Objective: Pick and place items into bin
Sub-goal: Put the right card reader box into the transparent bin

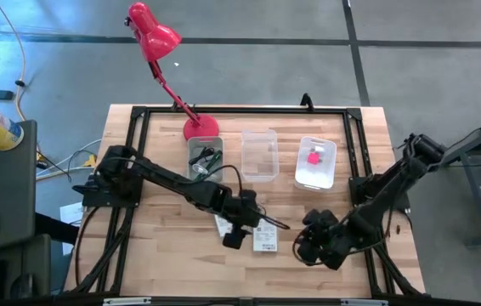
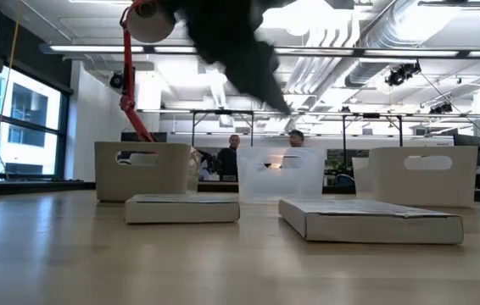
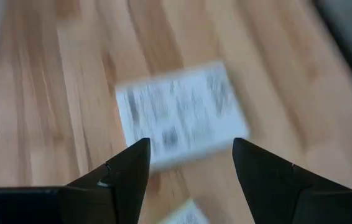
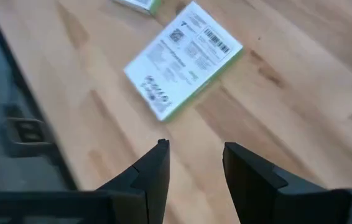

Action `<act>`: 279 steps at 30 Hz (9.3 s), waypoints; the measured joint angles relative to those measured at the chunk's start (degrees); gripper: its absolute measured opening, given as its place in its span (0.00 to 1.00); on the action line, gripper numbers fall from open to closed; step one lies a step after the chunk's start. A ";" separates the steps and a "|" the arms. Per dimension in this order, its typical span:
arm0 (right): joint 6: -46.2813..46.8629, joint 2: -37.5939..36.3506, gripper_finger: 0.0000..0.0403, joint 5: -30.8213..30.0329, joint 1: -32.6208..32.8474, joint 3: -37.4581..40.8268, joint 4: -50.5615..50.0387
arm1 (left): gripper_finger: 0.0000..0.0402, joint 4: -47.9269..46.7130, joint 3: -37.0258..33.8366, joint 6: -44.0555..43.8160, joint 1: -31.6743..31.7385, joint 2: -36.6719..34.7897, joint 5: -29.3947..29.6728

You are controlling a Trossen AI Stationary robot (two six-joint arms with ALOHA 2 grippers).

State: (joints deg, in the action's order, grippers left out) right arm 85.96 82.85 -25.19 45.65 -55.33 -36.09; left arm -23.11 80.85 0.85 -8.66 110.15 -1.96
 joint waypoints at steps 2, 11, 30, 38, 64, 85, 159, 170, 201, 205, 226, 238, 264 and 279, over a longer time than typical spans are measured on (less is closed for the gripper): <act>-3.65 1.95 0.35 -0.87 0.02 0.00 -0.27 | 0.54 -3.10 -0.06 -0.66 -0.48 0.00 0.09; -19.18 9.18 0.35 -6.75 2.78 0.00 -0.26 | 0.54 -4.42 -0.01 -3.33 -3.39 -0.02 2.58; -10.09 12.74 0.35 -6.00 2.51 -0.04 5.85 | 0.54 -0.21 -0.08 -27.33 -6.54 2.64 7.21; -8.99 12.74 0.35 -5.88 3.76 -0.09 9.61 | 0.54 0.66 0.11 -14.78 -6.53 3.70 10.50; 2.76 12.76 0.35 4.27 -2.64 -0.09 11.12 | 0.54 0.82 0.14 -8.78 -7.48 11.78 14.10; 7.22 4.68 0.35 3.96 -5.89 18.91 42.35 | 0.54 1.21 0.12 -3.22 -7.53 11.91 19.67; 8.08 3.32 0.35 7.81 -12.25 31.73 64.04 | 0.54 9.28 0.18 -5.16 -6.37 12.04 13.31; 8.34 3.32 0.35 8.63 -12.25 31.74 65.19 | 0.54 6.61 0.25 -4.33 -6.37 11.98 13.03; 7.64 3.32 0.35 8.63 -12.24 31.73 64.67 | 0.54 7.09 0.03 -1.57 -6.30 8.74 13.97; 7.59 3.32 0.35 8.63 -12.23 31.71 64.67 | 0.54 4.23 0.01 -0.06 -6.30 8.70 14.15; 7.51 3.32 0.35 8.17 -12.25 31.72 65.44 | 0.54 5.17 0.08 2.05 -6.34 10.34 13.24; 7.80 3.34 0.35 8.56 -12.25 31.72 66.02 | 0.54 5.90 0.12 1.72 -6.34 10.86 12.68; 10.67 15.22 0.35 12.15 -12.20 25.27 67.45 | 0.54 6.11 0.14 0.15 -6.32 11.58 12.03; 10.28 15.14 0.35 10.47 -13.52 25.18 66.35 | 0.54 6.14 0.08 0.06 -6.37 11.64 12.04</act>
State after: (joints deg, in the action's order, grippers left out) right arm 96.25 98.00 -14.72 32.14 -30.15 30.26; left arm -16.97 80.93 0.91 -15.03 121.79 10.09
